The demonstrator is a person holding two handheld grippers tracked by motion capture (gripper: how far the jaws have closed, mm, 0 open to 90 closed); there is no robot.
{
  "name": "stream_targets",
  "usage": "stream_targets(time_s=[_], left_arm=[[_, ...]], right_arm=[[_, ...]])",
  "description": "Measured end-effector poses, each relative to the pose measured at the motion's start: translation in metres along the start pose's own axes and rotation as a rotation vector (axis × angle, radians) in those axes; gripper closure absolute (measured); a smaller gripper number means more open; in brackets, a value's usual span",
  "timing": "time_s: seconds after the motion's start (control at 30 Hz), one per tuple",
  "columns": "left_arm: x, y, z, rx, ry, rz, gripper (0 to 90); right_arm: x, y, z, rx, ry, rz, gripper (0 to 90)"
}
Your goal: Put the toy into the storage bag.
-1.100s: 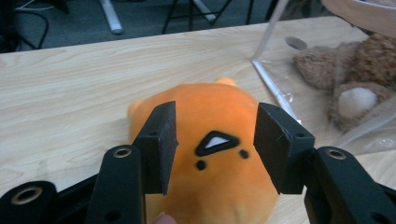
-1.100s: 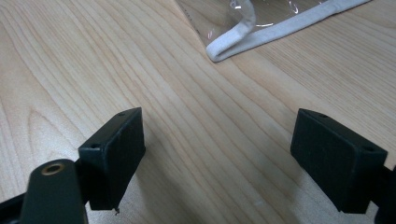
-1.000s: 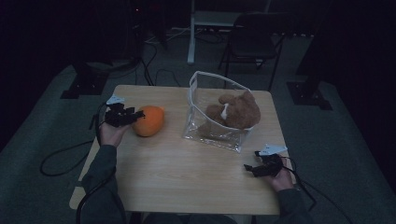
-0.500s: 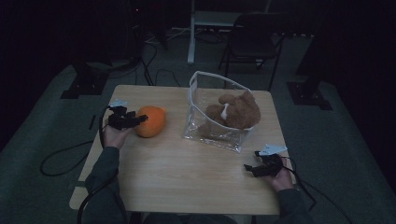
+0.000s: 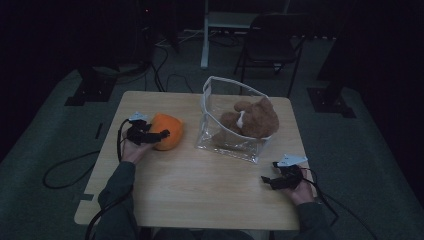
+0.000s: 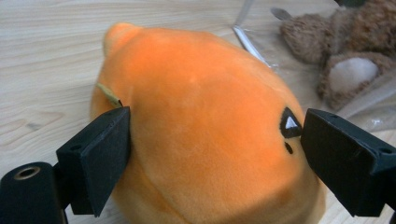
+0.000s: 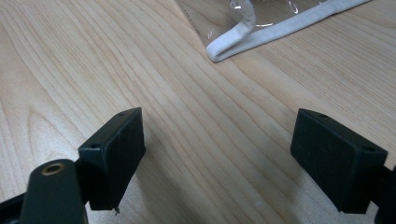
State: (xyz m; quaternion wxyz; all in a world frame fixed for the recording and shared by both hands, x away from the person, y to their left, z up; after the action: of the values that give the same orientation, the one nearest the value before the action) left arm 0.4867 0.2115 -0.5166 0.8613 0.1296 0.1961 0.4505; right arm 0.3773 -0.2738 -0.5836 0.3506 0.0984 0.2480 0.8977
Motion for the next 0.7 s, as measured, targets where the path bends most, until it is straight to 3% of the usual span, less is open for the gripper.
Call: stream_targets(time_s=[0.2, 0.27, 0.33, 0.47, 0.63, 0.7], left_arm=[[-0.009, -0.008, -0.001, -0.002, -0.006, 0.021, 8.5], [-0.012, -0.013, -0.004, 0.019, -0.026, 0.023, 0.0], [-0.014, -0.018, -0.009, 0.05, -0.072, 0.074, 0.0], [-0.012, -0.018, -0.009, 0.05, -0.056, 0.084, 0.0], [-0.013, -0.016, -0.008, 0.078, -0.088, 0.119, 4.6], [-0.013, -0.014, -0.007, 0.061, -0.094, 0.139, 9.3]], right_arm=[[0.0, 0.0, 0.0, 0.0, 0.001, 0.0, 16.9], [0.0, 0.0, 0.0, 0.0, 0.0, 0.0, 17.0], [0.0, 0.0, 0.0, 0.0, 0.0, 0.0, 17.0], [0.0, 0.0, 0.0, 0.0, 0.0, 0.0, 17.0], [0.0, 0.0, 0.0, 0.0, 0.0, 0.0, 17.0], [0.0, 0.0, 0.0, 0.0, 0.0, 0.0, 17.0]])
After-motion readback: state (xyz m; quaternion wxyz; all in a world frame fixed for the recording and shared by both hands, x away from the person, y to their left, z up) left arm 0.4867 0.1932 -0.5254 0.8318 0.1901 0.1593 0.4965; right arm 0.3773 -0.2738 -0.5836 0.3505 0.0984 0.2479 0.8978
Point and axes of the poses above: each handheld gripper's, and its own axes: y roughly backward along the jaws, z roughly out of its top, x roughly to its left, the point moved 5 cm from there along -y, roughly forward along the jaws, and after that the axes turned 12 degrees about -x, right-handed, at the moved point
